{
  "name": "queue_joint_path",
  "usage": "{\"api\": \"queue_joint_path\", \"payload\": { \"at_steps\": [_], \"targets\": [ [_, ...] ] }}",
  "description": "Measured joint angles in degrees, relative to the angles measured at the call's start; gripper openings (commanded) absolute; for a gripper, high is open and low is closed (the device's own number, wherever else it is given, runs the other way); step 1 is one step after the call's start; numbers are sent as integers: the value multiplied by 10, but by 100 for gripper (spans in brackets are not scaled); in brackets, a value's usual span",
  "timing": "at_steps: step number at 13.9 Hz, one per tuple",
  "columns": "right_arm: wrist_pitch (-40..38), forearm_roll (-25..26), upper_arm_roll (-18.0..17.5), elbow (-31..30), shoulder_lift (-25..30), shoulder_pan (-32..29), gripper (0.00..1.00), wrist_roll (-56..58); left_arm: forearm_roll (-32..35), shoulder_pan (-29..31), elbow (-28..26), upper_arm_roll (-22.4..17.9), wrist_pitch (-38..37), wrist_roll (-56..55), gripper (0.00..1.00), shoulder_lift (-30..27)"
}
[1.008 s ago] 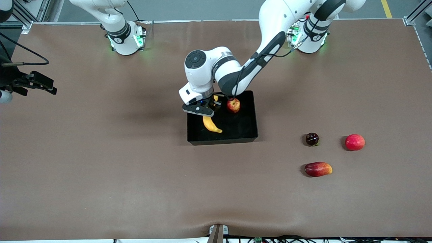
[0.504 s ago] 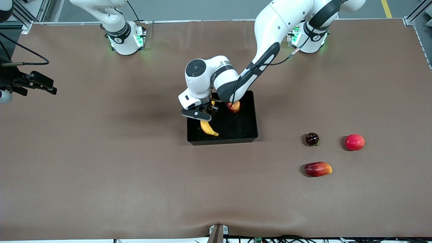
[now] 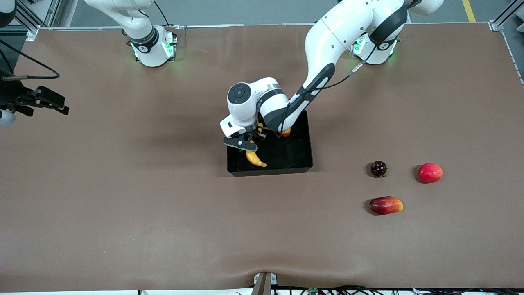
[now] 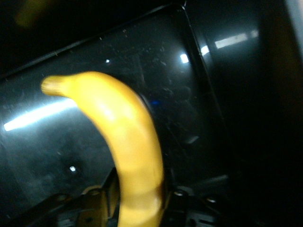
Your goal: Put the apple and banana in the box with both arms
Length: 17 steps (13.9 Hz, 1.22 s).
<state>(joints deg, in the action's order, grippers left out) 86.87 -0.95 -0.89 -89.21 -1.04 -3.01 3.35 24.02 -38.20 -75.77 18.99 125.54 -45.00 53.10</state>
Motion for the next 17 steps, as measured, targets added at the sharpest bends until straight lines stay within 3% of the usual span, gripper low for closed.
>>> {"api": "queue_joint_path", "payload": {
  "at_steps": [5, 12, 17],
  "targets": [
    [0, 0, 0, 0, 0, 0, 100, 0, 9, 21, 24, -14, -25, 24, 100, -24],
    [0, 0, 0, 0, 0, 0, 100, 0, 4, 161, 32, -8, -232, 75, 100, -212],
    [0, 0, 0, 0, 0, 0, 100, 0, -37, 277, 30, -5, -287, 162, 100, -302]
  ]
}}
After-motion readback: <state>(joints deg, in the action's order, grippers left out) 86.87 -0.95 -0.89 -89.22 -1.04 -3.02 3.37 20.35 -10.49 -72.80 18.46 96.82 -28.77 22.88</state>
